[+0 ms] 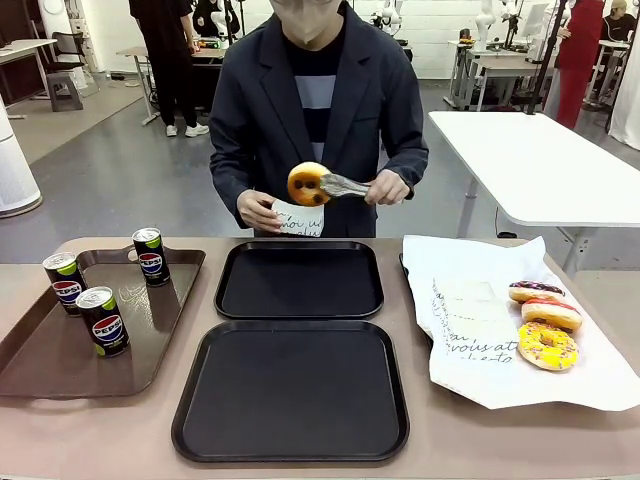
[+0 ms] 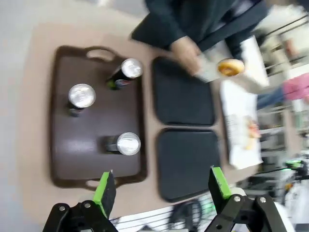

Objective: Set up donuts and drinks on trays.
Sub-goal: Pick up one Pepsi coke and place it on the Flat Tray.

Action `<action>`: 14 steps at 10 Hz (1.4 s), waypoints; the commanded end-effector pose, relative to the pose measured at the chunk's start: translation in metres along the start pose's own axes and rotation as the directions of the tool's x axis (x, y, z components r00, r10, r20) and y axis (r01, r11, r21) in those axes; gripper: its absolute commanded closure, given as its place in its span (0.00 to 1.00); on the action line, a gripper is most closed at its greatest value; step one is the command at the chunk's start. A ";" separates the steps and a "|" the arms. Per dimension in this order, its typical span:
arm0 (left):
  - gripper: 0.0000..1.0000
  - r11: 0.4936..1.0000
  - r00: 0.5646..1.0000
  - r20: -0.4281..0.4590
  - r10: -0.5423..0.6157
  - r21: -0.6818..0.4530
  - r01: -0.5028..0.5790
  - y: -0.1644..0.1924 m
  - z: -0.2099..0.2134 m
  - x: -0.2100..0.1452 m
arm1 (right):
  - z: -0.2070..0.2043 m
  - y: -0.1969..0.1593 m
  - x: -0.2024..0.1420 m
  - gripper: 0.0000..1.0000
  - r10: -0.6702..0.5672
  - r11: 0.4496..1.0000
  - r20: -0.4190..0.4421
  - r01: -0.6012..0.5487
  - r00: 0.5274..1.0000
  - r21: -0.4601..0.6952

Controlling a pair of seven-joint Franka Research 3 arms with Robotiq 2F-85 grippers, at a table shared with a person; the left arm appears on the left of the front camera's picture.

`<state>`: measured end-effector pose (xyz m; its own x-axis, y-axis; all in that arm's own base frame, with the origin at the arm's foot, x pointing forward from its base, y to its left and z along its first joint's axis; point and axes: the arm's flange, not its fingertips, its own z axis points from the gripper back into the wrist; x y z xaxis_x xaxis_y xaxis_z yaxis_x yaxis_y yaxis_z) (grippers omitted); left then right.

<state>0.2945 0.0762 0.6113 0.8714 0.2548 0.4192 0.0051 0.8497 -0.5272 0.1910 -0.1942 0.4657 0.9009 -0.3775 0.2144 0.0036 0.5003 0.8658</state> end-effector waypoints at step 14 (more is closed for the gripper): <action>0.00 0.836 0.936 -0.349 -0.039 0.502 0.222 -0.043 -0.227 -0.030 | 0.001 -0.002 0.000 0.00 0.010 1.000 0.006 -0.010 1.000 0.022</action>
<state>0.3788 -0.0707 0.4531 0.9874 0.0379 0.1535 -0.0391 0.9992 0.0047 0.1902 -0.1948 0.4657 0.8999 -0.3800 0.2139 0.0050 0.4995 0.8663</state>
